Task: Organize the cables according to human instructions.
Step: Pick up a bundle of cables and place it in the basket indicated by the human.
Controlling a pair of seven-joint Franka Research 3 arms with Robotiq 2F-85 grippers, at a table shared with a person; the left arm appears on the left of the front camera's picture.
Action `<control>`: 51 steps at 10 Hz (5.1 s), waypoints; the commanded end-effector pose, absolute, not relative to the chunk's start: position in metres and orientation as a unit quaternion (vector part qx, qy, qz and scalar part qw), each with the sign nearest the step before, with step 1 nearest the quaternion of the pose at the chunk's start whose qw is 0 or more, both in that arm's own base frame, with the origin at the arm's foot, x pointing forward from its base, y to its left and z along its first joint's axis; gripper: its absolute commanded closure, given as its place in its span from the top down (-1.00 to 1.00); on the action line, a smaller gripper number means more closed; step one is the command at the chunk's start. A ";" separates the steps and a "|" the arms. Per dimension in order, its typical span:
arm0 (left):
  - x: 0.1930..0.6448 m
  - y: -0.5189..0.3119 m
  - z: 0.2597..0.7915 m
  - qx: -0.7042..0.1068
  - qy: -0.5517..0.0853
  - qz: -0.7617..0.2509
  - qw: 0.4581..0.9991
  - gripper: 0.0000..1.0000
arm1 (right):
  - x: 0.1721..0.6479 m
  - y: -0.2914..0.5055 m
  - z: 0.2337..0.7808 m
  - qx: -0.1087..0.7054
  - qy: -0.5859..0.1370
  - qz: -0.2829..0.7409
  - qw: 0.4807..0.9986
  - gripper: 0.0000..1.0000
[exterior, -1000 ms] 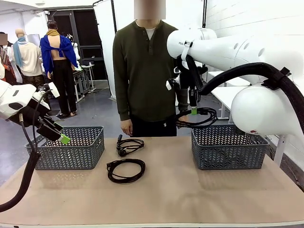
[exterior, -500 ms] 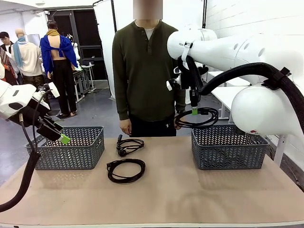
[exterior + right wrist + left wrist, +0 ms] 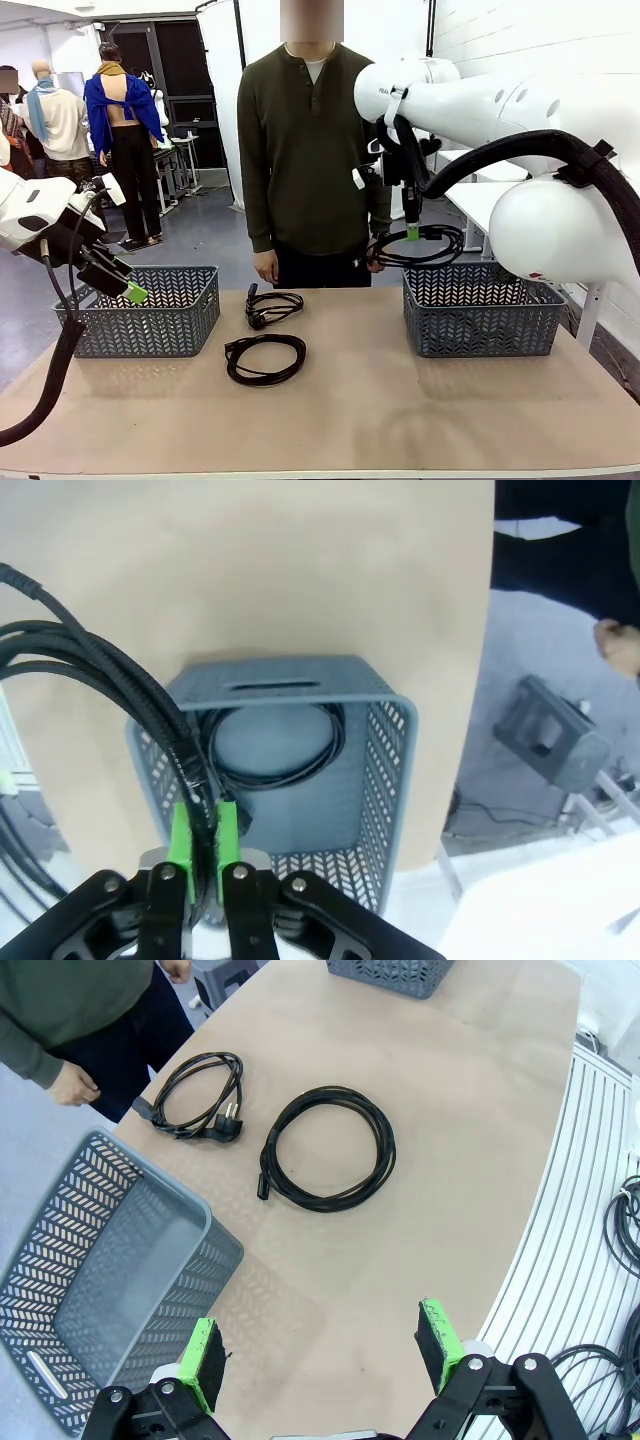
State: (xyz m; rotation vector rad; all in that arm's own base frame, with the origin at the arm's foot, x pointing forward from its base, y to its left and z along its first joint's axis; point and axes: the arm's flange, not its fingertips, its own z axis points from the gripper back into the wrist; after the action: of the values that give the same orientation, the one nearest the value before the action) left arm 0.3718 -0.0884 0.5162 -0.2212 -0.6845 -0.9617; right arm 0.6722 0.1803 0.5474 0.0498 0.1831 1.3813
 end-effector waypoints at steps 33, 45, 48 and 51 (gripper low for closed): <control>0.373 -0.086 0.516 -0.111 -0.324 -0.454 0.823 1.00 | 0.732 0.045 0.474 0.018 0.062 0.682 0.728 -1.00; 0.373 -0.086 0.516 -0.111 -0.324 -0.454 0.823 1.00 | 0.759 0.043 0.441 0.016 0.066 0.690 0.720 -1.00; 0.373 -0.086 0.516 -0.111 -0.324 -0.454 0.823 1.00 | 0.758 0.043 0.432 0.022 0.072 0.691 0.719 -1.00; 0.373 -0.086 0.516 -0.111 -0.324 -0.454 0.823 1.00 | 0.758 0.043 0.433 0.027 0.081 0.690 0.719 -0.49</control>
State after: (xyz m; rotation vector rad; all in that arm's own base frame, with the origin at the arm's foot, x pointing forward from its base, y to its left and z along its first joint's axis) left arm 0.3719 -0.0883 0.5161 -0.2209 -0.6844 -0.9613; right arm 0.7415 0.0425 0.4233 0.0856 0.1423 1.5056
